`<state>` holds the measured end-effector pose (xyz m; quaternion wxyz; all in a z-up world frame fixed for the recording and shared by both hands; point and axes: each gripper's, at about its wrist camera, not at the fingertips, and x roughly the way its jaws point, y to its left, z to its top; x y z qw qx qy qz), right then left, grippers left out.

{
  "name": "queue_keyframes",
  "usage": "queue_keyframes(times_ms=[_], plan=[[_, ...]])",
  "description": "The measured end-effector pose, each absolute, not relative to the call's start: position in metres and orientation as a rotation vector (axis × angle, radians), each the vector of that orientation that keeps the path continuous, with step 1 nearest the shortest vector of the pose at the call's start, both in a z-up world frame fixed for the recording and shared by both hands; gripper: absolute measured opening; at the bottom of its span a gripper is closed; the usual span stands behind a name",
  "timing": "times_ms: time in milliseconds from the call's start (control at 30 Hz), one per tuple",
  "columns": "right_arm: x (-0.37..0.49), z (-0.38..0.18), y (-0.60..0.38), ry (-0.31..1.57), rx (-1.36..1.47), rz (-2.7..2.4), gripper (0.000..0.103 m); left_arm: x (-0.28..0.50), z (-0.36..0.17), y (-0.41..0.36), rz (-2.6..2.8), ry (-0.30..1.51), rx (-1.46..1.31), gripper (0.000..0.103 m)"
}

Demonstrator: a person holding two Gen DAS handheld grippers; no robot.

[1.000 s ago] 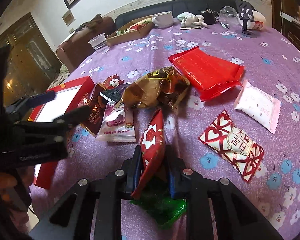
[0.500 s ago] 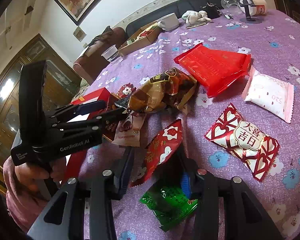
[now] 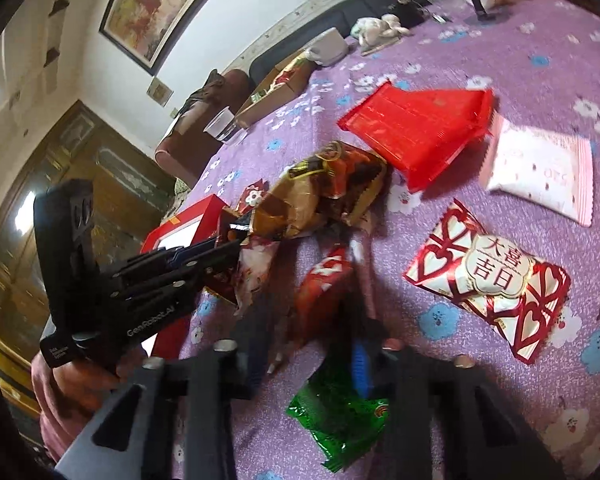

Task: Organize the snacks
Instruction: 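Grasp a red snack packet with the left gripper from the pile, then drop the red packet into the white tray and open the left gripper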

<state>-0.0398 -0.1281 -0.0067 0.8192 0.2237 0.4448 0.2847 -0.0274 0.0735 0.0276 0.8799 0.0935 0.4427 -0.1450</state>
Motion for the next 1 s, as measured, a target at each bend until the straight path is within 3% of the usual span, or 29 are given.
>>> queue_keyframes(times_ms=[600, 1000], plan=[[-0.060, 0.012, -0.122, 0.841, 0.601, 0.790, 0.017, -0.112, 0.071, 0.103, -0.279, 0.789, 0.182, 0.013], [-0.072, 0.034, -0.023, 0.896, 0.537, 0.967, 0.017, -0.149, 0.073, 0.179, -0.089, 0.767, 0.126, 0.014]])
